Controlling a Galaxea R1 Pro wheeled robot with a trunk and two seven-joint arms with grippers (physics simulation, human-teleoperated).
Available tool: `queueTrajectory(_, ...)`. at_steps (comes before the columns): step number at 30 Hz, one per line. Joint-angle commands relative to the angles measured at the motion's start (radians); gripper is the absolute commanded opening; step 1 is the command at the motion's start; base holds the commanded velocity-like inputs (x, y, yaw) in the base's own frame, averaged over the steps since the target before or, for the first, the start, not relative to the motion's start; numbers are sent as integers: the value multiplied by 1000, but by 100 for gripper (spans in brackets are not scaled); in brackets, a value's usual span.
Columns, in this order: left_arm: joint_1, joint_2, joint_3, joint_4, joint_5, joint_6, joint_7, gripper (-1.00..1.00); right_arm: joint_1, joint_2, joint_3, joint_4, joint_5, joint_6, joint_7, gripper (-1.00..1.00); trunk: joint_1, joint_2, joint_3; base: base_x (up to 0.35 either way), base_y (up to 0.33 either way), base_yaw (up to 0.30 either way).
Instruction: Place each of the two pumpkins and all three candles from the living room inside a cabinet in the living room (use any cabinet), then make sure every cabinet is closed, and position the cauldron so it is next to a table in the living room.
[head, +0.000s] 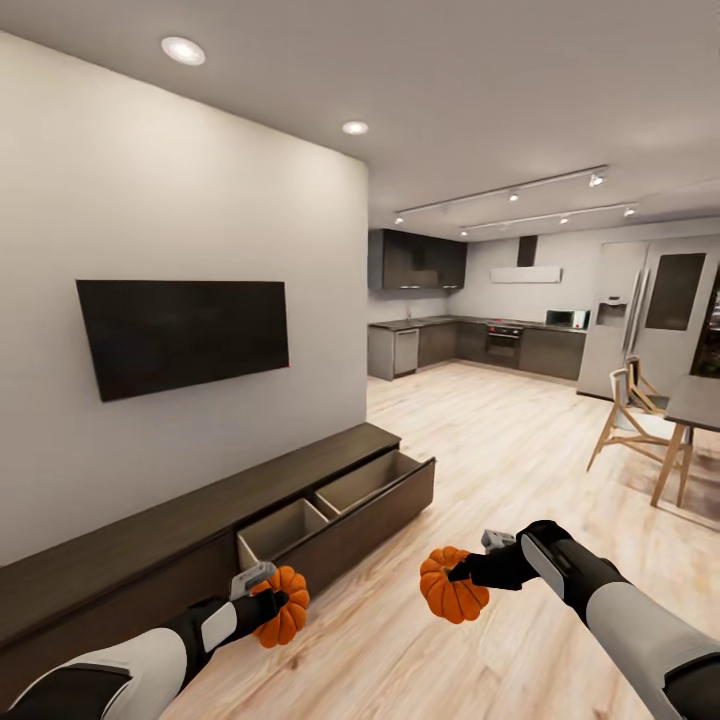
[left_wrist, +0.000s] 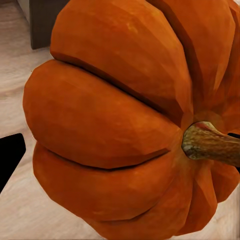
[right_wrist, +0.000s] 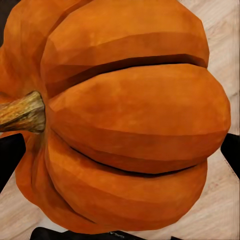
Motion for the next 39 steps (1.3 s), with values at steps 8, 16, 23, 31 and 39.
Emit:
queueTrajectory(8,-1,0,-6,-1,10,4,0,-100,-1,-1,3,-1,-3,1,5,-100,1,-1,-2,184,-297,0)
queueTrajectory(16,-1,0,-6,-1,10,4,0,-100,-1,-1,3,-2,-3,1,5,-100,1,-1,-2,185,-297,0)
queueTrajectory(23,-1,-1,-6,1,10,4,0,-100,-1,-1,3,-2,-3,1,5,-100,1,-1,-2,186,-297,0)
queueTrajectory(31,-1,-1,-6,1,10,4,0,-100,-1,-1,3,-2,-3,1,5,-100,1,-1,-2,186,-297,0)
queueTrajectory(39,-1,-1,-6,1,10,4,0,-100,-1,-1,3,-2,-2,1,5,-100,1,-1,-2,186,-297,84)
